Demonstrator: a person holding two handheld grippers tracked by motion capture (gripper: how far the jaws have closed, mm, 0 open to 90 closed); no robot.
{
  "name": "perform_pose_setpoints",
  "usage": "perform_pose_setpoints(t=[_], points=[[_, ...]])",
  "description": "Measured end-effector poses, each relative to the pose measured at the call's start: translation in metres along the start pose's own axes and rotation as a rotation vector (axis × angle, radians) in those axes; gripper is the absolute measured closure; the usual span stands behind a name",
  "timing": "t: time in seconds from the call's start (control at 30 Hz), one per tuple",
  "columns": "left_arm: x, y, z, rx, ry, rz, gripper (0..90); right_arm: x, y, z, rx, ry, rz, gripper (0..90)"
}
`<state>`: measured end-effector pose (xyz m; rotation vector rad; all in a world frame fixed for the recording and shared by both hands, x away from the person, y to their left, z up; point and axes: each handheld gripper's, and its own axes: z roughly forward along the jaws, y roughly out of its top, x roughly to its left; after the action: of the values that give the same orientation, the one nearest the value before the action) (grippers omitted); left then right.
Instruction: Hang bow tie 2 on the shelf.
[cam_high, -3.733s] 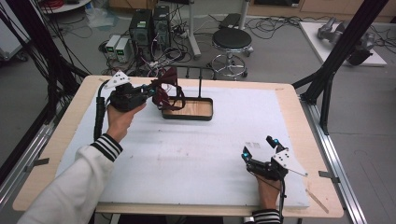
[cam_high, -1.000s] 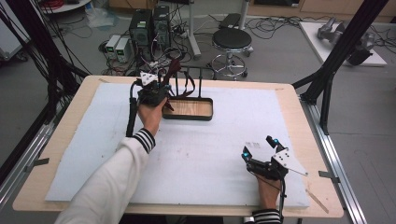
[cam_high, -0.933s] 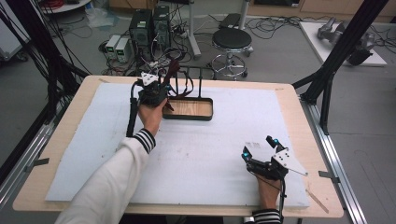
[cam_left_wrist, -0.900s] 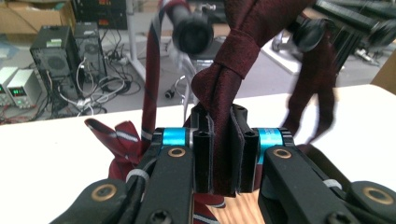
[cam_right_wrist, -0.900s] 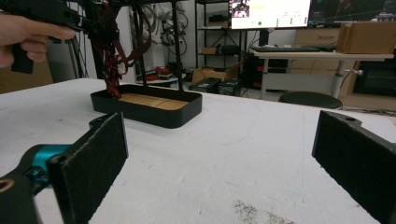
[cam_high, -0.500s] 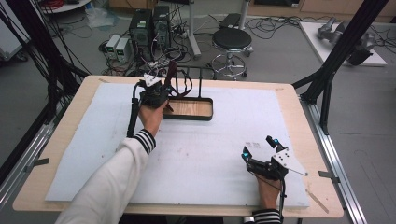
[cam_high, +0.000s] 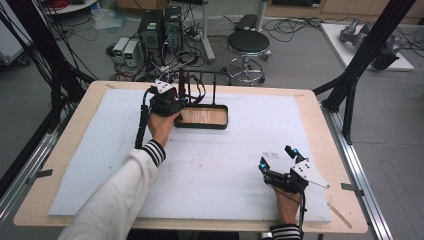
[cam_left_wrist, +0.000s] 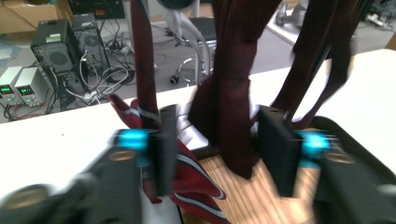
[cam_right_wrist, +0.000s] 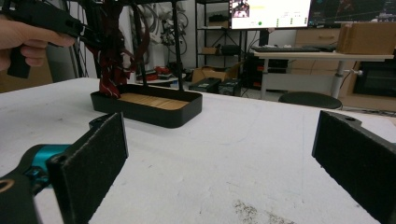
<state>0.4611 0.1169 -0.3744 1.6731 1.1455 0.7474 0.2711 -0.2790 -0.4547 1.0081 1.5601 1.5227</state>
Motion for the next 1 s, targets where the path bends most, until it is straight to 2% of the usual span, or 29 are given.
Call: perform_pose_setpoints(t=[0.1,0.2,0.33,0.4,0.57,0.6,0.63,0.67,0.7,0.73,0.77,0.8,0.83,0.87,0.93,1.0], points=[[0.000,0.001,-0.001,-0.006,-0.015,0.020,26.9,0.000,0.000,0.000,-0.001,-0.001,0.000,2.5],[0.000,0.001,-0.006,-0.018,-0.050,0.046,19.1,0.000,0.000,0.000,0.000,-0.001,-0.002,2.6],[0.000,-0.002,-0.015,-0.046,-0.076,0.070,17.4,0.000,0.000,0.000,-0.001,0.000,0.001,2.5],[0.003,-0.005,-0.024,-0.062,-0.106,0.085,16.4,0.000,0.000,0.000,-0.004,0.001,0.001,2.5],[0.005,-0.009,-0.038,-0.093,-0.115,0.112,15.1,0.000,0.000,-0.001,-0.003,0.000,0.003,2.5],[0.007,-0.012,-0.047,-0.105,-0.133,0.128,14.7,0.000,0.000,-0.001,-0.003,0.001,0.001,2.5],[0.007,-0.012,-0.047,-0.105,-0.133,0.128,14.2,0.000,0.000,-0.001,-0.003,0.000,0.000,2.6],[0.009,-0.016,-0.059,-0.130,-0.155,0.161,14.0,0.000,0.000,0.000,-0.005,0.001,-0.002,2.6],[0.009,-0.016,-0.059,-0.130,-0.155,0.161,13.9,0.000,0.000,0.000,-0.005,0.002,-0.003,2.6],[0.012,-0.022,-0.072,-0.173,-0.180,0.206,13.8,0.000,0.000,-0.001,-0.003,0.001,0.000,2.5],[0.012,-0.022,-0.072,-0.173,-0.180,0.206,13.8,0.000,0.000,-0.001,-0.004,0.001,0.002,2.6],[0.016,-0.029,-0.086,-0.218,-0.209,0.246,13.8,0.000,0.000,-0.001,-0.004,0.001,0.000,2.6],[0.019,-0.032,-0.093,-0.240,-0.227,0.253,13.8,0.000,0.000,-0.001,-0.003,0.000,0.001,2.5],[0.019,-0.032,-0.093,-0.240,-0.227,0.253,13.8,0.000,0.000,0.000,-0.006,0.003,-0.006,2.5],[0.029,-0.045,-0.114,-0.292,-0.269,0.272,13.8,0.000,0.000,-0.001,-0.007,-0.001,-0.006,2.5],[0.033,-0.049,-0.120,-0.298,-0.282,0.269,13.8,0.000,0.000,-0.001,-0.010,-0.003,-0.010,2.5]])
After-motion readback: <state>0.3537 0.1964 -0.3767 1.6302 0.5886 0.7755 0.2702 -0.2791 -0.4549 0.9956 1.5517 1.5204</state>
